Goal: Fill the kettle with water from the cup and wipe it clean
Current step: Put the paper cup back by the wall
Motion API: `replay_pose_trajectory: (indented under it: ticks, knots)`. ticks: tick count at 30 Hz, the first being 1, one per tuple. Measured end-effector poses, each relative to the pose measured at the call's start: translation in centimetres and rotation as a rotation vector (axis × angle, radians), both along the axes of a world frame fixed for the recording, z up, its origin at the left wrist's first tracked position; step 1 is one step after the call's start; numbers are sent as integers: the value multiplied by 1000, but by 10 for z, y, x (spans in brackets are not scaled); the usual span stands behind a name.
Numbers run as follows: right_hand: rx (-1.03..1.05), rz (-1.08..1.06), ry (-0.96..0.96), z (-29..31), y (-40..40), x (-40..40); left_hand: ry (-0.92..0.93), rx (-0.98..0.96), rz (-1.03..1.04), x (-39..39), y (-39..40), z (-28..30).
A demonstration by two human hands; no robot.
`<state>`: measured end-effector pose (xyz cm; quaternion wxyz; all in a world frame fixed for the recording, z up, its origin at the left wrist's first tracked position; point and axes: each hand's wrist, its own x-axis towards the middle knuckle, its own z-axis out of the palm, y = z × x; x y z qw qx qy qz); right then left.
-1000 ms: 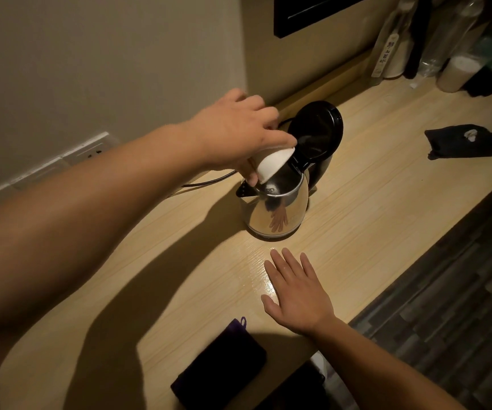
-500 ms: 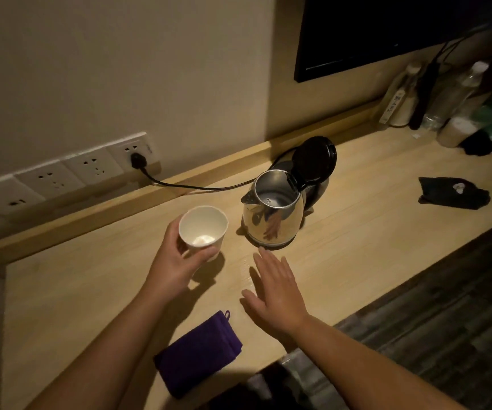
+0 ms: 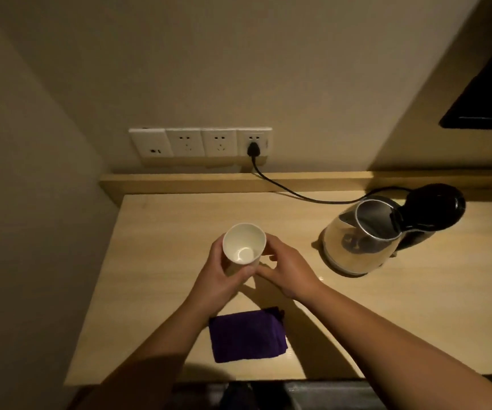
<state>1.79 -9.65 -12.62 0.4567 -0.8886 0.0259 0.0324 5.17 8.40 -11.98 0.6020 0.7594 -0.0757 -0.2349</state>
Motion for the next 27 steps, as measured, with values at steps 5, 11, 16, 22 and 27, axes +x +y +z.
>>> replay_pose_trajectory:
  ticks: [5,11,16,22,27]
  knots:
    - [4,-39,38,-14,4,25,61,-12,-47,30,12,-23]
    - [46,-169,45,-26,4,67,71,-8,-123,90,1,-35]
    - [55,-259,80,-39,-11,105,23,33,-155,140,-24,-48]
    - [69,-306,107,-51,-34,147,-29,59,-168,183,-50,-59]
    - [115,-308,143,-51,-42,165,-84,116,-171,201,-58,-68]
